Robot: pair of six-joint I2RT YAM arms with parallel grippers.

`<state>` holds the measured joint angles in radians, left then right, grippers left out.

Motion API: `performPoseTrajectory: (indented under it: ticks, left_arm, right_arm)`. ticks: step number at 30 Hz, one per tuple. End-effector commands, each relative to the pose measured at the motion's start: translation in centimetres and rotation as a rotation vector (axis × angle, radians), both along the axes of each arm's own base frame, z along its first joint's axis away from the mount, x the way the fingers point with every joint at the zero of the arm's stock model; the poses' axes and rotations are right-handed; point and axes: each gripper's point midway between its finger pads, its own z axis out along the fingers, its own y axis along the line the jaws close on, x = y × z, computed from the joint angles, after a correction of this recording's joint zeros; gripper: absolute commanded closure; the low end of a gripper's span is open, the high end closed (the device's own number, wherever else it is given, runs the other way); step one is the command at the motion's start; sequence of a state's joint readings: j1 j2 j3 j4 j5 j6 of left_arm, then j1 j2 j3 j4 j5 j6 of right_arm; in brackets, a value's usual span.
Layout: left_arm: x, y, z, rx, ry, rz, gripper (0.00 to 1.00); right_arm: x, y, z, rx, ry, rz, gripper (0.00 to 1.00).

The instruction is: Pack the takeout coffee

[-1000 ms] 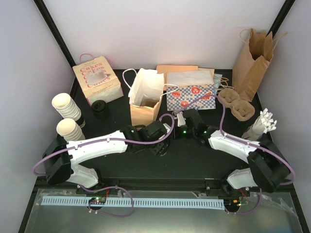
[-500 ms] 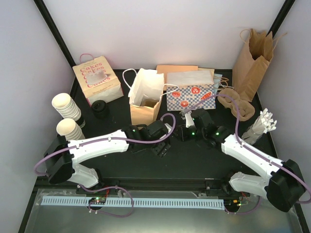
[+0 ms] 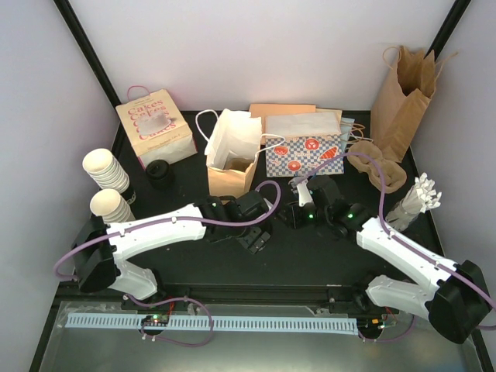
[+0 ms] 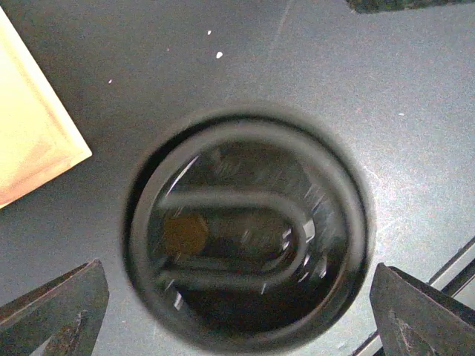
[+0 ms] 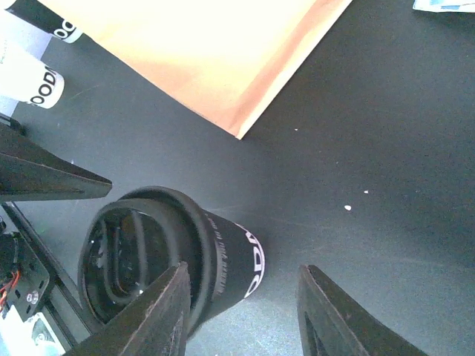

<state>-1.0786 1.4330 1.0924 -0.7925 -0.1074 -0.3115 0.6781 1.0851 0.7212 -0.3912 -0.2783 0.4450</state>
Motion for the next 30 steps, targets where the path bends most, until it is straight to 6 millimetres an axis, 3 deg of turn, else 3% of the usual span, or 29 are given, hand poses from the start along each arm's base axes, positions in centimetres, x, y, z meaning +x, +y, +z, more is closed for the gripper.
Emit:
performPoseTrajectory:
  ticks: [1,9,15,18,26,29,30]
  left_arm:
    - [-0.3,0.1,2.2,-0.024,-0.007,0.005,0.01]
    - [-0.4,0.2,2.6,-0.037,-0.008,0.012,0.01]
    - [-0.2,0.6,5.5,-0.139,-0.049,0.053,0.01]
    - [0.4,2.3,7.0,-0.214,-0.064,0.136,0.03]
    - [1.2,6.3,6.1,-0.447,-0.012,0.319,0.11]
    - [1.0,7.3,5.7,-0.505,0.002,0.348,0.10]
    - [1.0,7.5,5.6,-0.523,0.010,0.354,0.09]
  right_arm:
    - [-0.4,0.0,0.1,-0.002,-0.017,0.038,0.57]
    - [-0.9,0.2,0.4,-0.009,-0.038,0.088,0.55]
    - [-1.2,0.3,0.9,-0.035,-0.064,0.108,0.51]
    - [-1.0,0.0,1.1,-0.096,-0.089,0.090,0.50]
    - [-1.1,1.6,3.1,-0.174,-0.182,0.125,0.28]
    - [0.0,0.8,4.2,-0.208,-0.228,0.048,0.14]
    - [0.6,0.3,4.7,-0.218,-0.246,0.009,0.06]
